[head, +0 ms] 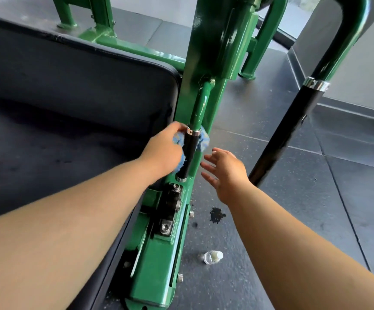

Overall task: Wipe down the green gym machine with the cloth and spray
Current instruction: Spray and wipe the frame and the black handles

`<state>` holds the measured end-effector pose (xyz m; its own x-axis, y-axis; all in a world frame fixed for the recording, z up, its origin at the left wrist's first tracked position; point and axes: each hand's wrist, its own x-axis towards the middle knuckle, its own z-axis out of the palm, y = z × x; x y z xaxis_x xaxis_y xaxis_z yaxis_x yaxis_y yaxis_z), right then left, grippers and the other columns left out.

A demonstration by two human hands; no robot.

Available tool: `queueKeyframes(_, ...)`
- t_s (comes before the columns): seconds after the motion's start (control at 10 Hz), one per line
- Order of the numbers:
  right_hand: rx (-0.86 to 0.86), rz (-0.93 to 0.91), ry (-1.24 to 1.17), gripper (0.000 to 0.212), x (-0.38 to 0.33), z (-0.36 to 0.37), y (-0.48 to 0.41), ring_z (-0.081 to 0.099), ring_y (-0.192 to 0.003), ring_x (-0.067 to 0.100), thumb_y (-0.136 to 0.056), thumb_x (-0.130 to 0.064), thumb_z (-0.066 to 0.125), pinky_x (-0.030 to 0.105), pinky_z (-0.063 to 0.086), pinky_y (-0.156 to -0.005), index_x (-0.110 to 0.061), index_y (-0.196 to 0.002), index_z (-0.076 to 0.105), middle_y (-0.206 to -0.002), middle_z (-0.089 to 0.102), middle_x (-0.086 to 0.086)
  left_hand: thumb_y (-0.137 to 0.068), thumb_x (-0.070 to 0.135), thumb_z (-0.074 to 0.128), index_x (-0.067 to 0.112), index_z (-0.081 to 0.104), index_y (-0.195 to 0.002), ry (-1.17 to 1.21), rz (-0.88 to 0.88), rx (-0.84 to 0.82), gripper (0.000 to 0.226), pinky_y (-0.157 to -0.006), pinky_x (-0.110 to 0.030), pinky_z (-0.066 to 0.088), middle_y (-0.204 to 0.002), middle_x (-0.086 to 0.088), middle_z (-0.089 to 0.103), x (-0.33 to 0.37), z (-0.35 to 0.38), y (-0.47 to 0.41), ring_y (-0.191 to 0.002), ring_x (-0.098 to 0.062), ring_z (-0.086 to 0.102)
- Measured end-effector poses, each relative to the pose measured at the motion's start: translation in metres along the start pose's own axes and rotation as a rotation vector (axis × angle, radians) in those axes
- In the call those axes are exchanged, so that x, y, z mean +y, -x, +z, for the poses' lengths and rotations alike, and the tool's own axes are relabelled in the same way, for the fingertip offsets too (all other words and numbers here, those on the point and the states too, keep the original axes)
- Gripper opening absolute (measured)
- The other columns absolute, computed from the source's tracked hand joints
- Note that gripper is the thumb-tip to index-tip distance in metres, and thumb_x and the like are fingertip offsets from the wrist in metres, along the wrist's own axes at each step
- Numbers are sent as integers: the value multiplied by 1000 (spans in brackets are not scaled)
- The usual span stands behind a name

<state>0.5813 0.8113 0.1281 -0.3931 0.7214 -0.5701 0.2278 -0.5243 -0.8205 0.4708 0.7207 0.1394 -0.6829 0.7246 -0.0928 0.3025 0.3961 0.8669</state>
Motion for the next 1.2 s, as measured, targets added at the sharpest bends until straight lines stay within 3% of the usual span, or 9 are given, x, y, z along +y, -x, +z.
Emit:
queueKeyframes(0.2,-18,6,28,18,-4,10,-2,61,-100,19,-99,-11,43,29,53,-74,-22,-107,54,-110,61,3,-89,1,45,13,59,-116,-356,-206,-247,32,-79,-32,48,-101,-9,63,-26,20,-4,-97,-30,60)
queueKeyframes(0.4,-16,28,124,25,4,11,-10,59,-107,20,-100,-16,44,31,53,-77,-19,-121,57,-119,62,4,-77,-6,37,28,69,-94,378,-243,253,49,-77,-33,54,-90,-1,69,-22,17,-21,-87,-22,64)
queueKeyframes(0.5,-1,86,110,28,9,4,-14,61,-110,24,-100,-14,46,37,53,-88,-9,-127,55,-120,61,10,-84,-8,36,31,64,-94,303,-126,78,49,-68,-23,46,-77,8,62,-18,19,-11,-76,-14,57)
queueKeyframes(0.6,-13,137,115,28,8,5,-12,61,-99,20,-101,-11,43,33,55,-80,-10,-127,55,-112,62,8,-87,-2,40,15,66,-101,-62,-217,-87,34,-71,-27,47,-84,-4,63,-40,30,1,-83,-23,60)
queueKeyframes(0.7,-78,95,209,35,6,8,-13,61,-112,25,-99,-11,46,38,53,-93,-7,-133,51,-130,58,12,-86,2,44,11,62,-118,-51,-468,-64,37,-86,-37,53,-110,-15,65,-49,43,1,-97,-32,62)
queueKeyframes(0.8,-75,112,221,34,8,9,-12,60,-104,20,-102,-13,42,33,56,-80,-12,-134,51,-124,60,9,-84,0,41,15,67,-93,321,-557,154,32,-68,-33,56,-87,-4,67,-37,42,-7,-73,-22,64)
queueKeyframes(0.9,-60,154,182,31,12,4,-13,61,-102,20,-101,-18,43,28,54,-70,-12,-130,55,-117,63,8,-82,-2,36,28,65,-85,428,-339,229,41,-61,-24,47,-82,4,66,-19,22,-12,-67,-14,61)
queueKeyframes(1.0,-51,139,180,37,16,3,-14,59,-118,29,-97,-19,50,34,52,-79,-8,-132,54,-131,58,14,-83,-1,37,29,68,-98,199,-282,50,46,-73,-26,42,-96,-3,68,-19,25,-8,-86,-24,58)
queueKeyframes(1.2,-58,120,214,29,9,3,-12,63,-101,21,-100,-18,45,29,52,-69,-10,-125,56,-119,63,10,-96,4,33,14,63,-122,541,-693,70,42,-82,-39,58,-111,-7,68,-30,41,9,-93,-24,66)
